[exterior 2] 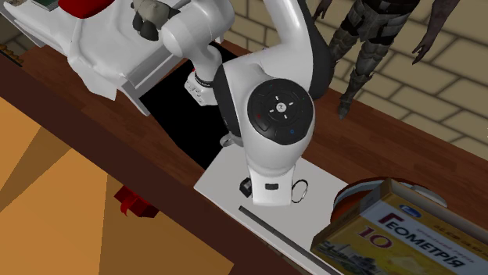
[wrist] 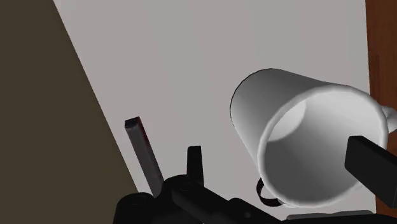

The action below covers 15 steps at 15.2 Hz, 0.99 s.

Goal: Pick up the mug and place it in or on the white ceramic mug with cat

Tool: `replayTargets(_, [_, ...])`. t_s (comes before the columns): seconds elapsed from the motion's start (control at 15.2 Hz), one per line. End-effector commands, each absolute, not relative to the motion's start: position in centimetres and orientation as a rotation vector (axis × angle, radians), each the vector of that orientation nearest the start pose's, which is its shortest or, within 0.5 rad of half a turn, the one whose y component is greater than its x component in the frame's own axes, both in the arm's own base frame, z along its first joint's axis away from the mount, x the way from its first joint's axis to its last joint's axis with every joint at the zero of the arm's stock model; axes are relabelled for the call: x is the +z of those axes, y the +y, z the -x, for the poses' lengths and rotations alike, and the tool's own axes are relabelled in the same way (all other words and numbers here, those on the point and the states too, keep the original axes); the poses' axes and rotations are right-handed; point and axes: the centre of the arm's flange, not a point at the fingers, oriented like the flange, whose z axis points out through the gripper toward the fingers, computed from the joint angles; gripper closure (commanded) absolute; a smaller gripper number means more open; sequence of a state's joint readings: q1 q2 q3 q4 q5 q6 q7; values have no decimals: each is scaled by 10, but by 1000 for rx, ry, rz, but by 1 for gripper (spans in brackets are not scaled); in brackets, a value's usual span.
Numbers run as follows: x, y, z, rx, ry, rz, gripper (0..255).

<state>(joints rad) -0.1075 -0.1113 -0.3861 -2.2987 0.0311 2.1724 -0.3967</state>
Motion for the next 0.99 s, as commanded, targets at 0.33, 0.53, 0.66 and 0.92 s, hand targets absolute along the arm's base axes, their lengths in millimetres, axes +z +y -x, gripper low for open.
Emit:
replayTargets(0.33, [354, -235, -438, -15, 172, 3067, 0])
replayTargets(0.53, [351, -235, -438, -15, 172, 3067, 0])
replayTargets(0.66, [351, -235, -438, -15, 172, 3067, 0])
replayTargets(0.92, [351, -235, -438, -15, 172, 3067, 255])
